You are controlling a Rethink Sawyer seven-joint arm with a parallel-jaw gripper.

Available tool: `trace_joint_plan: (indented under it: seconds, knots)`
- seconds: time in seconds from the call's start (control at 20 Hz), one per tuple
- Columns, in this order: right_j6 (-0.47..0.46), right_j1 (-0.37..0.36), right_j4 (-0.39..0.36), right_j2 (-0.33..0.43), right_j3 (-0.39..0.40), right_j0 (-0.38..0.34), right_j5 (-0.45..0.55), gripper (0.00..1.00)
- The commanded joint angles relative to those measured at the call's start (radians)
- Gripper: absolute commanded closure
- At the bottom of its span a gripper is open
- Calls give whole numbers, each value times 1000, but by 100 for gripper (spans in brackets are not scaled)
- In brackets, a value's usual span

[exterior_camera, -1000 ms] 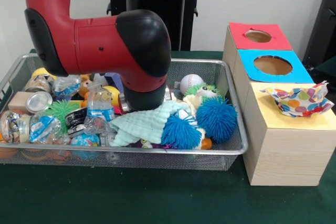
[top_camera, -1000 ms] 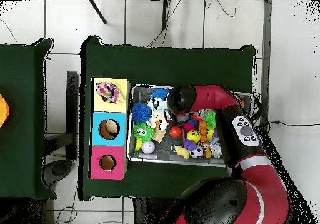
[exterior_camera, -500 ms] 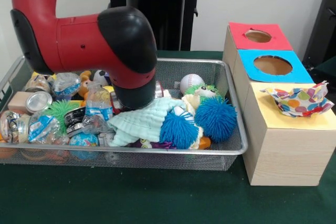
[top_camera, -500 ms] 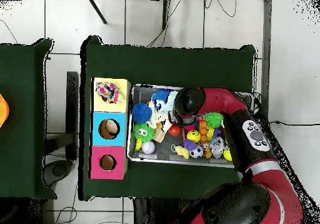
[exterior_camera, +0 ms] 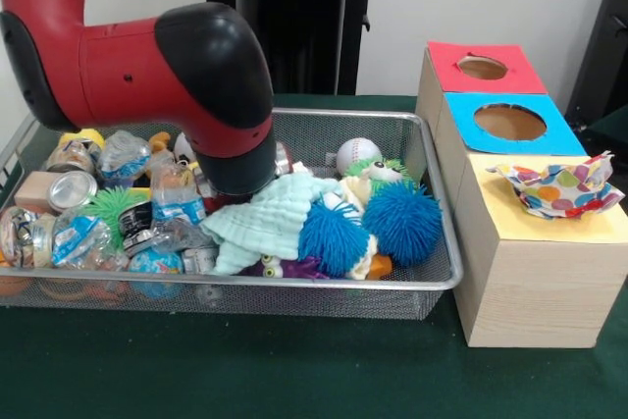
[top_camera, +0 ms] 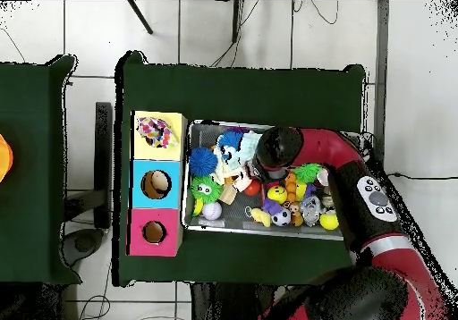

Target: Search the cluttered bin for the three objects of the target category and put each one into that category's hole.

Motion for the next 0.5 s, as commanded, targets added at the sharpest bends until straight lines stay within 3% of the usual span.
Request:
trace_joint_plan:
  seconds: [0.05,0.5]
  knots:
    - [-305,-127,-133,37,-188,-80,-156,100]
    - [-322,-160,-187,46,-157,-108,-203,100]
